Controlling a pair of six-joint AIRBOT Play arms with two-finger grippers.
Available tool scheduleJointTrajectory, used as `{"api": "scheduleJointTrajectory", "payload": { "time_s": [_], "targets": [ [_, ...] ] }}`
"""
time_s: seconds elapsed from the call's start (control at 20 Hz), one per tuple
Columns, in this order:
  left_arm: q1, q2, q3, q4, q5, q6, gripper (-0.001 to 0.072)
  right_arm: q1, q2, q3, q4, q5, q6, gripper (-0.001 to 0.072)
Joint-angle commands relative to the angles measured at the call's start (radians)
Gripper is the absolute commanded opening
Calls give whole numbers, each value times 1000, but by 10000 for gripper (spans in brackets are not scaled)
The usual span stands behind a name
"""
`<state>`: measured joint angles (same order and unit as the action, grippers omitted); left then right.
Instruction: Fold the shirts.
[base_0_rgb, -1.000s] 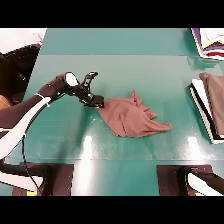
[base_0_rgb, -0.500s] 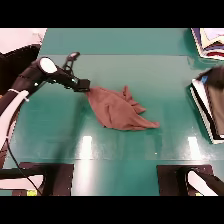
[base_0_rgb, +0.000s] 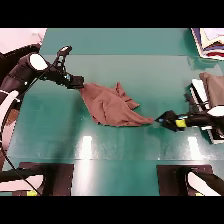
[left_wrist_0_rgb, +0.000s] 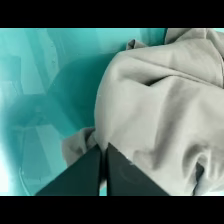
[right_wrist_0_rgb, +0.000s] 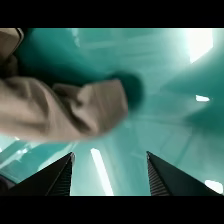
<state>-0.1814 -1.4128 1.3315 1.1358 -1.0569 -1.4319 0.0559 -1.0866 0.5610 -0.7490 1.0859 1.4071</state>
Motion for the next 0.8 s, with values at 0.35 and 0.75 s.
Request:
{"api": "scheduleJointTrajectory", "payload": {
  "time_s": [0.35,0.75],
  "targets": [
    [2,146,3,85,1,-1,24,207,-198,307,117,-138,-62,22],
    [2,621,261,163,-73,-8,24,5,239,861,-148,226,53,21]
  ]
}}
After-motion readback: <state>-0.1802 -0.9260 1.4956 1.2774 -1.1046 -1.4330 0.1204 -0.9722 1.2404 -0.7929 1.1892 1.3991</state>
